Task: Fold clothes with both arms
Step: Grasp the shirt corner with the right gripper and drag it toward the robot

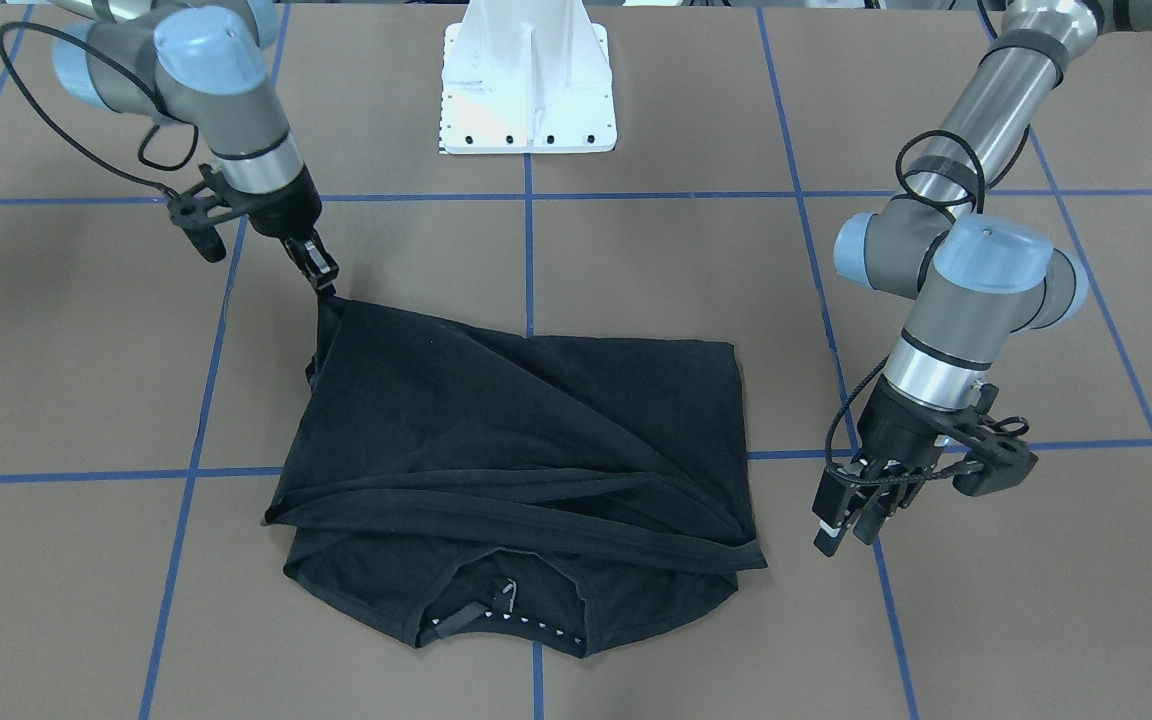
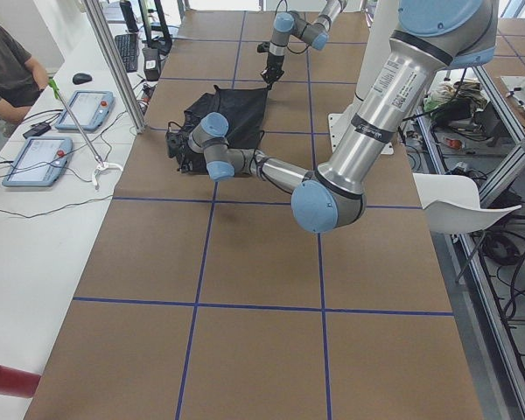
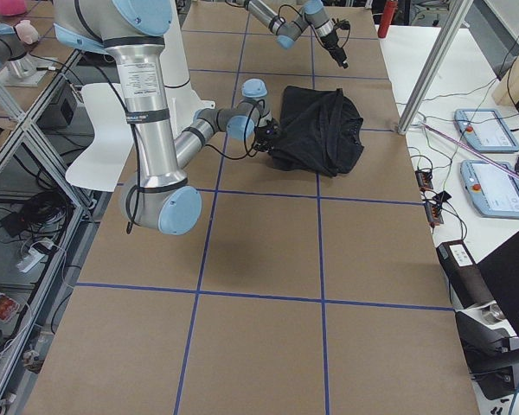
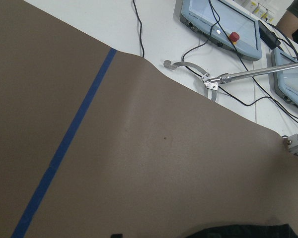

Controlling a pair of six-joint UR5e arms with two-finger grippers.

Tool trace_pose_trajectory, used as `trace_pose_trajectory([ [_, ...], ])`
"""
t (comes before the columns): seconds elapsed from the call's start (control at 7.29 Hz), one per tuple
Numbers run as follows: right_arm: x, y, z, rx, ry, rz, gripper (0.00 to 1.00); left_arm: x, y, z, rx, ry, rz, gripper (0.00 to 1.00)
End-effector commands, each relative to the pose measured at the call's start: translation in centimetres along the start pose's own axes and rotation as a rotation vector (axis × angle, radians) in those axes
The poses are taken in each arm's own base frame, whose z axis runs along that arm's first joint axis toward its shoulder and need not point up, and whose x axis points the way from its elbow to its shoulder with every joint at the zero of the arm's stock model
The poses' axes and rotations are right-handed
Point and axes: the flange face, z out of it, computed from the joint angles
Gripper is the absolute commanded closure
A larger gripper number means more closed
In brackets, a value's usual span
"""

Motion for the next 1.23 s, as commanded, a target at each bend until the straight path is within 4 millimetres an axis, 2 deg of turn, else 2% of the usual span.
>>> trace_pose_trajectory([
  [0.0, 4.5, -0.4, -6.1, -0.091, 0.03, 0.114, 1.0, 0.1, 0.0, -0.1, -0.003, 0.004, -0.002, 0.35],
  [0.14, 5.9, 2.0, -5.8, -0.186, 0.116, 0.147, 1.0, 0.7, 0.1, -0.6, -0.003, 0.016, 0.0, 0.35],
  [0.27, 7.3, 3.5, -6.0, -0.27, 0.211, 0.191, 1.0, 0.9, 0.3, -1.4, -0.004, 0.029, 0.003, 0.35],
  [0.41, 10.1, 6.2, -5.2, -0.348, 0.333, 0.157, 1.0, 1.6, 0.6, -2.6, -0.02, 0.057, 0.008, 0.35],
  [0.69, 13.8, 11.3, -4.0, -0.391, 0.452, 0.133, 1.0, 3.2, 2.3, -5.5, -0.155, 0.113, -0.012, 0.35],
  [0.82, 14.1, 11.7, -4.1, -0.396, 0.46, 0.137, 0.01, 3.9, 2.9, -6.6, -0.188, 0.13, -0.082, 0.35],
  [0.96, 13.9, 11.6, -4.2, -0.397, 0.457, 0.141, 0.0, 4.6, 4.2, -7.5, -0.212, 0.138, -0.109, 0.34],
  [1.1, 12.9, 10.7, -5.8, -0.407, 0.422, 0.153, 0.0, 5.3, 8.0, -9.0, -0.258, 0.099, -0.135, 0.33],
])
